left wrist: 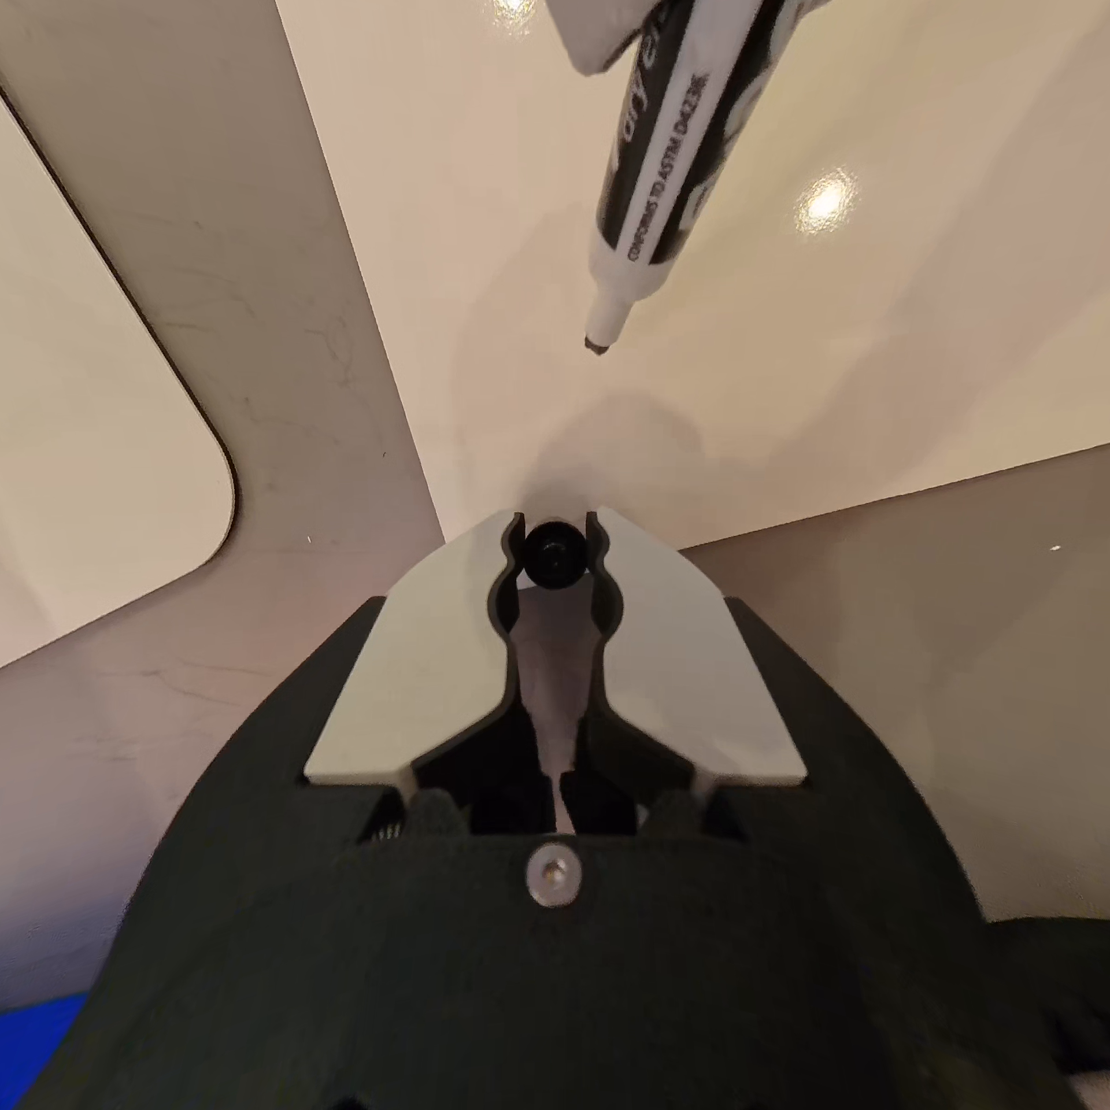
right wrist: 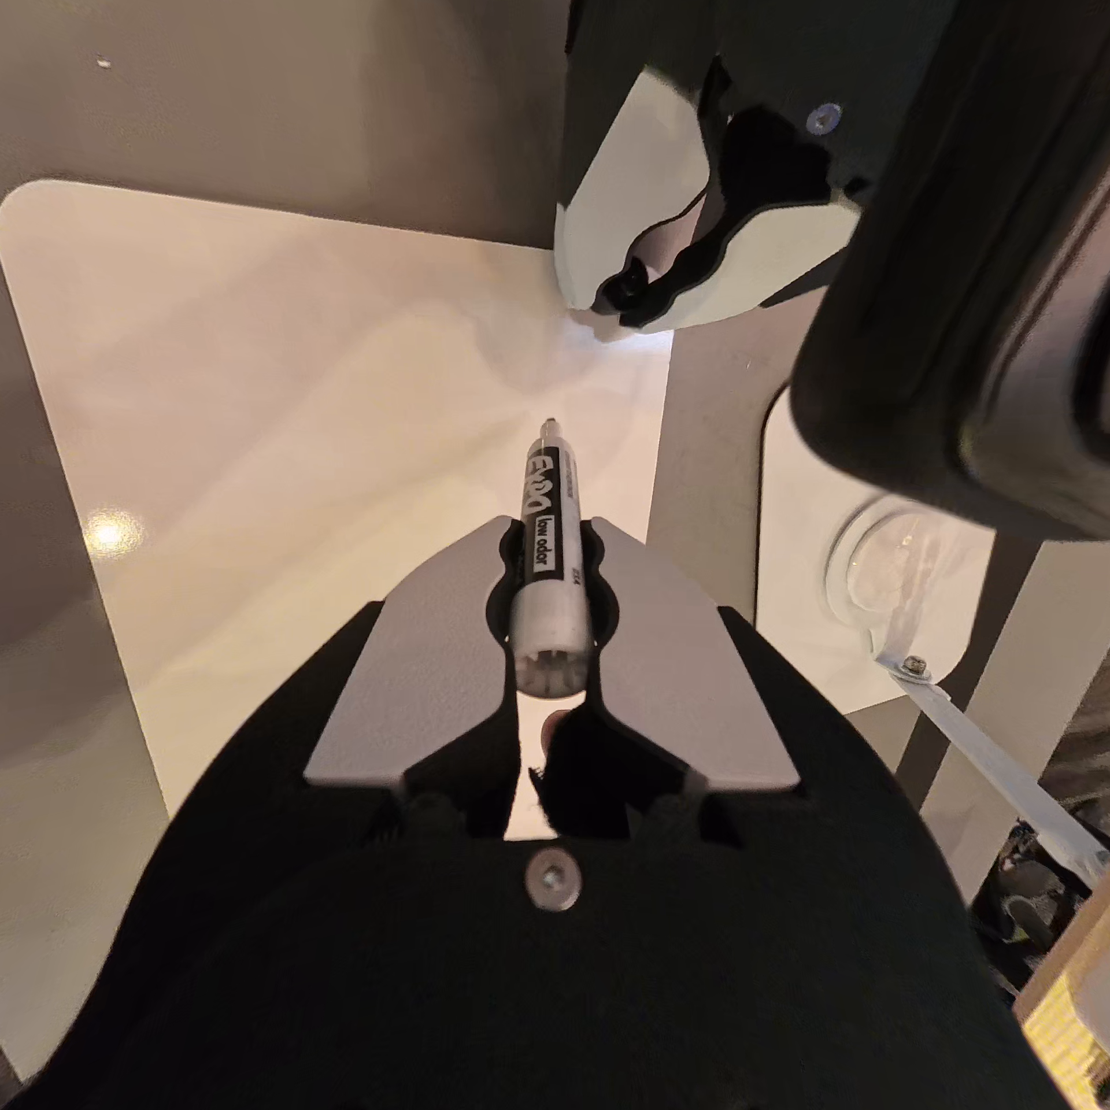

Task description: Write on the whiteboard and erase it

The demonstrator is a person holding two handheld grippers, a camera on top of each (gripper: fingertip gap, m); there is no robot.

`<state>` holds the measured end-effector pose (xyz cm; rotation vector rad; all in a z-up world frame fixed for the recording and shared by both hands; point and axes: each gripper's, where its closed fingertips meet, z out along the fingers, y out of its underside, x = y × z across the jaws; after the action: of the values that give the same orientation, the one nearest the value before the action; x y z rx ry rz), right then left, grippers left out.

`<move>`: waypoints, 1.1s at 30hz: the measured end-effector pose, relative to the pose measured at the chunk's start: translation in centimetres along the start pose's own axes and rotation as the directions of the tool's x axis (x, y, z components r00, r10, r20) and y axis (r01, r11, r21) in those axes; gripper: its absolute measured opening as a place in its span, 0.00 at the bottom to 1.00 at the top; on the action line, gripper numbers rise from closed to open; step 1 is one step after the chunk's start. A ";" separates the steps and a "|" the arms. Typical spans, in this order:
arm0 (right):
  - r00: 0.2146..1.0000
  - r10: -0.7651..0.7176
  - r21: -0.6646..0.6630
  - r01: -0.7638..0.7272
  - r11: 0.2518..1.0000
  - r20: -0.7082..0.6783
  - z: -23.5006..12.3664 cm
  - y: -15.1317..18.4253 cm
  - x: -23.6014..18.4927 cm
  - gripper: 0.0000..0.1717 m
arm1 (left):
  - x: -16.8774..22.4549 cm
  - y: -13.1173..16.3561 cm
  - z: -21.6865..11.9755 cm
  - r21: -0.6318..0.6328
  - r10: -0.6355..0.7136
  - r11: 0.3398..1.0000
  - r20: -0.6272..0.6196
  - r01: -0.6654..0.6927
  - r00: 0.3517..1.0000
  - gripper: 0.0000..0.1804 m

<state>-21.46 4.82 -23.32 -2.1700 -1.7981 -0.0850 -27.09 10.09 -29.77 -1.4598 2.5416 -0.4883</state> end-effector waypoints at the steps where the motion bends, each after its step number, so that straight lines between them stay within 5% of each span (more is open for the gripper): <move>1: 1.000 -0.004 -0.003 0.004 1.000 0.001 0.1 -0.1 0.0 0.12 | 0.0 0.0 0.0 0.001 -0.002 1.000 -0.001 0.002 1.000 0.11; 33: 1.000 0.017 0.017 -0.017 1.000 -0.019 0.3 0.3 1.2 0.12 | 0.2 -0.9 -0.3 0.043 -0.025 0.999 -0.001 0.025 1.000 0.11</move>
<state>-21.01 5.97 -23.41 -2.1655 -1.7636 -0.0863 -26.55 9.58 -29.18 -1.4789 2.4995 -0.5434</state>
